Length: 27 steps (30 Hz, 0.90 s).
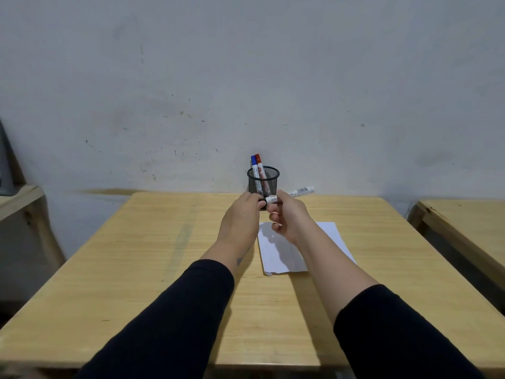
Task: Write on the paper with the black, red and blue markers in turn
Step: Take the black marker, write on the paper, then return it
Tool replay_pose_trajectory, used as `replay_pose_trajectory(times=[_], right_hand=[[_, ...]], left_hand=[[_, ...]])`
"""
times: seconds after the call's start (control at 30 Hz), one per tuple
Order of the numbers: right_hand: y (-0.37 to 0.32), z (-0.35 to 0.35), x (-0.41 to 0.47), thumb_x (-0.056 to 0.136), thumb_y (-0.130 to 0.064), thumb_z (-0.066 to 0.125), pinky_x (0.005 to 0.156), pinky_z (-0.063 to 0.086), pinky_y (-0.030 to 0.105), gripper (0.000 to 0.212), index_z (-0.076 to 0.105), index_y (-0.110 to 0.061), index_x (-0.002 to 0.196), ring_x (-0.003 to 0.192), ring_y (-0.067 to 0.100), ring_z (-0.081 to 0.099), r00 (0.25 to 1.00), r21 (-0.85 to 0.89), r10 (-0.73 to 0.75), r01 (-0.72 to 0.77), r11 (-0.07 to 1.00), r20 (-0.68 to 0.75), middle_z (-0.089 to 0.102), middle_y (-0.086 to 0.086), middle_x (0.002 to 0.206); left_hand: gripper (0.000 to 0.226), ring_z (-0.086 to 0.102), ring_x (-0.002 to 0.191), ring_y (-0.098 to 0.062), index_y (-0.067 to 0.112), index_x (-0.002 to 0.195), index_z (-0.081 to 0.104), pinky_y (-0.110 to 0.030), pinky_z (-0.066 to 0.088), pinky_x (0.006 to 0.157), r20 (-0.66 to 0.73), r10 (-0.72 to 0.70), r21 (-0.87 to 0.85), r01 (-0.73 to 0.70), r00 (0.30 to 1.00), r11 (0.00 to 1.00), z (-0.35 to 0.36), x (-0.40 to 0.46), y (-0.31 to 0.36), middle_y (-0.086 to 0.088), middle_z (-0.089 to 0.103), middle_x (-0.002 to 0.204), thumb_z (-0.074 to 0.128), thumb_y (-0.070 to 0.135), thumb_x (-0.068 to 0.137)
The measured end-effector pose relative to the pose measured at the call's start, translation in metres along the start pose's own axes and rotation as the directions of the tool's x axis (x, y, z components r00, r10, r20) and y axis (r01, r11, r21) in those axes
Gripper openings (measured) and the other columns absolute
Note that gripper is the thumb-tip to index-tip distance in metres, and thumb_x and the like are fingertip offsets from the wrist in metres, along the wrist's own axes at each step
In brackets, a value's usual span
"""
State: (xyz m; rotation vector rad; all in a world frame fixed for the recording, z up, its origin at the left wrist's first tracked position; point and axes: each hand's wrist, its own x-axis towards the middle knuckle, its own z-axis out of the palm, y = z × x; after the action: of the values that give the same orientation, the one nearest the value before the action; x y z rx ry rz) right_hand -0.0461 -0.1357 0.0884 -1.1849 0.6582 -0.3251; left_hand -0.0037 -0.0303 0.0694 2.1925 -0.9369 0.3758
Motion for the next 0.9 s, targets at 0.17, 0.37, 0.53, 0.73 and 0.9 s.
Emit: replay_pose_trajectory(times=[0.17, 0.37, 0.53, 0.73, 0.9], right_hand=[[0.001, 0.003, 0.004, 0.098, -0.023, 0.03, 0.047, 0.023, 0.024, 0.033, 0.042, -0.016, 0.068, 0.048, 0.012, 0.029, 0.98, -0.214, -0.197, 0.189, 0.958, -0.017, 0.037, -0.001, 0.055], [0.002, -0.021, 0.015, 0.101, -0.026, 0.029, 0.051, 0.025, 0.025, 0.025, 0.042, -0.015, 0.083, 0.05, 0.011, 0.028, 0.965, -0.179, -0.244, 0.225, 0.958, -0.093, 0.034, 0.0, 0.06], [0.017, -0.025, 0.026, 0.101, -0.025, 0.033, 0.049, 0.024, 0.024, 0.022, 0.044, -0.013, 0.086, 0.05, 0.012, 0.028, 0.973, -0.153, -0.218, 0.205, 0.967, -0.075, 0.035, 0.001, 0.06], [0.031, -0.024, 0.043, 0.089, -0.022, 0.059, 0.051, 0.035, 0.022, 0.015, 0.054, -0.012, 0.099, 0.051, 0.01, 0.04, 0.95, -0.185, -0.285, 0.259, 0.948, -0.127, 0.049, -0.001, 0.062], [0.031, -0.018, 0.043, 0.089, -0.012, 0.062, 0.037, 0.035, 0.012, 0.011, 0.054, -0.009, 0.095, 0.033, 0.0, 0.041, 0.946, -0.087, -0.298, 0.289, 0.953, -0.125, 0.049, 0.001, 0.058]], left_hand=[[0.028, 0.046, 0.074, -0.022, 0.015, 0.076, 0.048, -0.031, 0.033, 0.06, 0.098, -0.133, 0.031, 0.13, 0.986, 0.991, -0.004, 0.002, 0.008, -0.006, 0.054, 0.086, 0.032, 0.014, 0.099], [0.025, 0.052, 0.083, -0.021, 0.006, 0.1, 0.062, -0.03, 0.038, 0.069, 0.155, -0.356, -0.046, 0.367, 0.922, 0.929, -0.005, 0.006, -0.025, -0.01, 0.063, 0.102, 0.039, 0.015, 0.099], [0.019, 0.06, 0.094, -0.026, 0.009, 0.105, 0.07, -0.033, 0.048, 0.076, 0.171, -0.403, 0.02, 0.406, 0.899, 0.914, 0.01, 0.02, -0.039, -0.01, 0.065, 0.107, 0.058, 0.015, 0.091], [0.021, 0.062, 0.091, -0.024, 0.01, 0.098, 0.073, -0.029, 0.05, 0.074, 0.307, -0.438, 0.146, 0.413, 0.845, 0.899, 0.035, 0.034, -0.044, -0.007, 0.069, 0.105, 0.059, 0.006, 0.083], [0.042, 0.054, 0.116, -0.03, 0.012, 0.126, 0.058, -0.037, 0.047, 0.096, 0.362, -0.382, 0.164, 0.345, 0.851, 0.924, 0.043, 0.037, -0.049, -0.012, 0.053, 0.13, 0.056, 0.011, 0.084]])
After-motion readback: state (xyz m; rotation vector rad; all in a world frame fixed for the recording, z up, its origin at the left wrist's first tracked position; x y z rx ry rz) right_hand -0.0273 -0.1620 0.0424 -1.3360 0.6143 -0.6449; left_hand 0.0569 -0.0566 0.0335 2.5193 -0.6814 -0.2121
